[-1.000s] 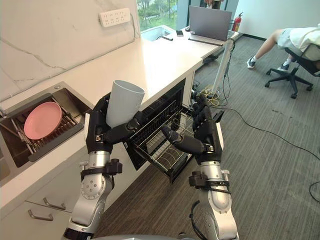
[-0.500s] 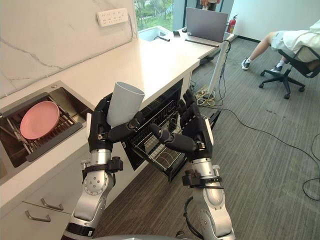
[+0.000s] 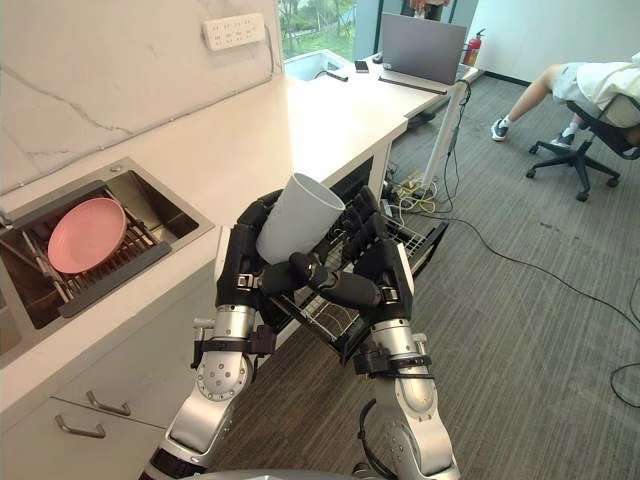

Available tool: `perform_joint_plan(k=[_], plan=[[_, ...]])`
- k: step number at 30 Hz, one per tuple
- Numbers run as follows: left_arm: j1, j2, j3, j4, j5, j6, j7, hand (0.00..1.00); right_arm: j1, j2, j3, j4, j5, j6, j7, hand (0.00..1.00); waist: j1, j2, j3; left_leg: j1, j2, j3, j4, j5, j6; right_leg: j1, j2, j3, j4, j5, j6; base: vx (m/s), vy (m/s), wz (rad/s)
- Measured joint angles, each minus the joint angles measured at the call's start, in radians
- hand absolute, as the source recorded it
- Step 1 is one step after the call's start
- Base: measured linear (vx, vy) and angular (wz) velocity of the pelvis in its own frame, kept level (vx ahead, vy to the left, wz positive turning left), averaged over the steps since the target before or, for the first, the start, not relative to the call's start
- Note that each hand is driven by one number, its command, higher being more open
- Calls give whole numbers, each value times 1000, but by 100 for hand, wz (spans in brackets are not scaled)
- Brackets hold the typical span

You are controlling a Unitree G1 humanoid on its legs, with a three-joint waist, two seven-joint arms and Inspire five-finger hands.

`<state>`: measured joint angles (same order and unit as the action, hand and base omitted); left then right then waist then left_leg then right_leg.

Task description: Walk over to the sink, pick up the cup, carry it to the dishwasher, place the cup inside the dishwasher, then close the dishwasher door

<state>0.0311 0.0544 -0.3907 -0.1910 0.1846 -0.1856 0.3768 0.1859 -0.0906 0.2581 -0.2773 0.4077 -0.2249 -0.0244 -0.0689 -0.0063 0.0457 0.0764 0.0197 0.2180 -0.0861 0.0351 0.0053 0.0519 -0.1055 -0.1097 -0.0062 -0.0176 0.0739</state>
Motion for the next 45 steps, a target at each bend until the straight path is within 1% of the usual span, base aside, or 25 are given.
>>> perform_joint_plan(k=[6,8,21,22,26,32,36,38,42,43,45], plan=[[2,0,-32,0,48,-1,20,0,-1,4,33,5,-2,-17,-21,100,0,3,-21,-5,-3,-12,0,7,-1,-1,1,-8,0,0,0,-22,-11,6],[3,0,-40,2,52,-2,24,0,-9,11,39,32,-5,-20,-24,100,-1,2,-26,-5,-3,-13,0,9,-1,-1,1,-9,0,0,0,-18,-7,1],[12,1,-81,42,77,-10,52,0,-30,14,71,62,-7,-20,-50,100,0,-4,-33,-10,-3,-13,-1,11,-2,-9,2,-8,0,1,-1,-9,-2,0],[12,1,-84,48,81,-10,56,0,-30,14,73,65,-7,-20,-55,0,0,-6,-34,-13,-3,-13,-1,11,-2,-11,2,-8,0,1,-1,0,0,0],[12,2,-91,49,82,-11,62,0,-33,15,73,65,-7,-21,-68,0,0,-9,-36,-15,-3,-13,-1,11,-2,-13,2,-7,0,1,-1,0,0,0],[14,3,-94,49,92,-44,71,0,-56,17,71,68,-8,-21,-106,0,1,-11,-39,-19,-3,-12,-1,11,-2,-17,2,-7,0,2,-1,0,0,0],[14,7,-94,53,92,-46,77,0,-56,14,75,68,-8,-20,-106,0,1,-11,-51,-24,-3,-13,-1,11,-2,-19,2,-7,0,2,-1,0,0,0],[13,7,-94,70,91,-61,83,0,-56,14,76,72,-8,-20,-106,0,1,-11,-58,-24,-3,-13,-1,11,-2,-19,2,-7,0,2,-1,0,0,0],[14,7,-94,74,91,-62,83,0,-56,14,76,76,-8,-20,-106,0,1,-12,-59,-24,-3,-13,-1,12,-2,-19,2,-7,1,2,-1,0,0,0],[14,7,-94,74,91,-62,83,100,-56,14,76,76,-9,-20,-106,0,1,-12,-59,-24,-3,-13,-1,12,-2,-19,2,-7,1,2,-1,0,0,0],[16,8,-95,74,91,-64,83,100,-56,14,74,76,-10,-20,-106,0,1,-12,-59,-24,-3,-13,-1,12,-2,-19,2,-7,1,2,-1,0,0,0]])
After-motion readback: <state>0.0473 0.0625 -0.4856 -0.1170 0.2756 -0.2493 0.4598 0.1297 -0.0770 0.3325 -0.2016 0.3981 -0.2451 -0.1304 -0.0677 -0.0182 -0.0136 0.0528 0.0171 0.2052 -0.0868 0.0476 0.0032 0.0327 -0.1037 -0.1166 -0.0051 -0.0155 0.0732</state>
